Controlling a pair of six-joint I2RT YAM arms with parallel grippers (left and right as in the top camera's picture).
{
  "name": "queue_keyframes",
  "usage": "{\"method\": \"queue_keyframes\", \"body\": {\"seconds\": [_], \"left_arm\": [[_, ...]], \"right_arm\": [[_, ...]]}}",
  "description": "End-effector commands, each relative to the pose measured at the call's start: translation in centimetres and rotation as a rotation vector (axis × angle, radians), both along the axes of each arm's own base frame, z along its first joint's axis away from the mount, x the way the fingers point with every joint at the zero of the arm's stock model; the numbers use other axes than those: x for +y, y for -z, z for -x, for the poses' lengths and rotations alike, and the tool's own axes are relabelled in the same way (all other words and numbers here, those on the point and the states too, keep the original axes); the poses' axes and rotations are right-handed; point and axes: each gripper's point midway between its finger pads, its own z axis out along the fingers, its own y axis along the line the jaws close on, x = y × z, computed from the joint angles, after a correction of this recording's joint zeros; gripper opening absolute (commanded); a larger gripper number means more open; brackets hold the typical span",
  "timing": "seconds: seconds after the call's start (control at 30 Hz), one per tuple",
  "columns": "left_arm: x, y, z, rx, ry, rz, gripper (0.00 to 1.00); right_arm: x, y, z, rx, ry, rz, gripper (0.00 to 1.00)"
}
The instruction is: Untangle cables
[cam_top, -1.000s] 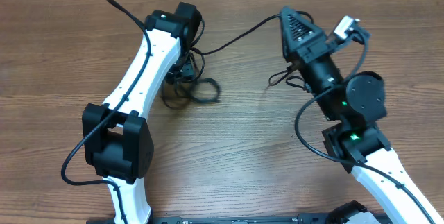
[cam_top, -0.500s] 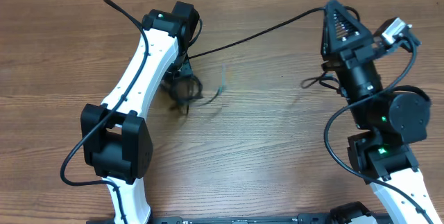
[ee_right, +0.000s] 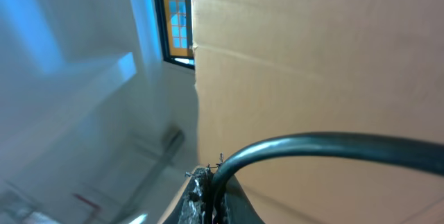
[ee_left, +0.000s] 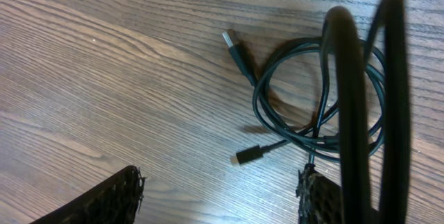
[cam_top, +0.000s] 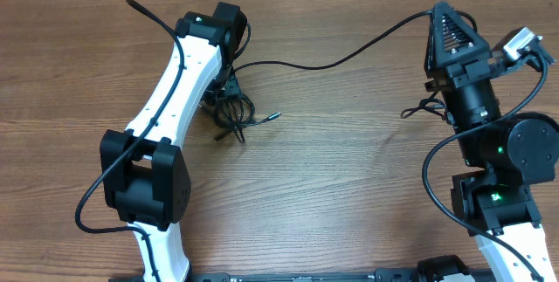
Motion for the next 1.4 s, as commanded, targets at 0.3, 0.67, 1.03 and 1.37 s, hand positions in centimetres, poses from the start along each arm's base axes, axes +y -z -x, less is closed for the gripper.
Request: {"method": "queue_keyframes", "body": {"seconds": [0.3,0.67,1.03,1.37], "left_arm": [[-3.2,1.2,0.0,0.048,0.115,0.191,1.00],[-11.2,-0.9,0.5,0.058,0.359,0.651,1.00],[-11.8,-9.1,-1.3,-0.168,0.354,0.695,1.00],[-9.3,-8.2,-0.3,-0.130,0.297,0.542,1.00]], "right_arm": [[-1.5,4.4,-1.5,0.140,0.161,0.256,0.04],[-2.9,13.6,-2.1,0.479,0.211,0.464,0.04],[-0.8,20.9,-2.2,0.706,0.041,0.549,0.04],[0.1,19.6,-2.6,0.615,0.002,0.605,0.04]]}}
